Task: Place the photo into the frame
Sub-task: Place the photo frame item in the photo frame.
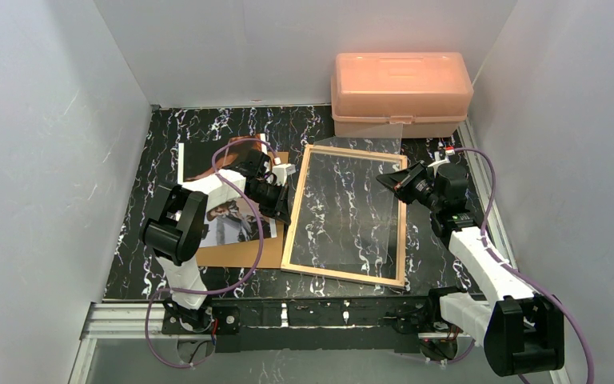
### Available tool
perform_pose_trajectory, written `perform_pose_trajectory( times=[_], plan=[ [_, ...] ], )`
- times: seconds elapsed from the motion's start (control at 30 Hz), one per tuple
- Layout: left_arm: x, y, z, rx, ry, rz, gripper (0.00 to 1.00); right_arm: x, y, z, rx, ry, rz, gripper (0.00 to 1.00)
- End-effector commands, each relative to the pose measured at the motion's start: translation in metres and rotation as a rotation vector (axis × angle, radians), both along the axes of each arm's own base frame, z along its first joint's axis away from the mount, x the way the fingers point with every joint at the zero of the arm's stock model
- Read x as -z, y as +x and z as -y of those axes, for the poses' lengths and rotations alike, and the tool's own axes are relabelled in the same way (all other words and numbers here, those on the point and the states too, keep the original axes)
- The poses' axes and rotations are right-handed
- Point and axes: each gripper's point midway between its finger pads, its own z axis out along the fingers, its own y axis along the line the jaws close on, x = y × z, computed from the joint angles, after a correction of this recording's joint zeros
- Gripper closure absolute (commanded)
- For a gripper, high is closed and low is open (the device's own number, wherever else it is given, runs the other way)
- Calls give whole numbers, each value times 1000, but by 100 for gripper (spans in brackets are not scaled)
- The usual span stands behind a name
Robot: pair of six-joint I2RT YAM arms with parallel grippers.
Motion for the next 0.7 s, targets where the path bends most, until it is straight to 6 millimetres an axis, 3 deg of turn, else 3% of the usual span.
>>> perform_pose_trajectory(
  times=[0.0,0.67],
  plan=[
    [2,-4,-2,15,19,-18,97,-28,1,-3,-1,49,80,99],
    [3,-7,-2,20,18,-27,99,-50,3,-1,16,57,116,99]
  ],
)
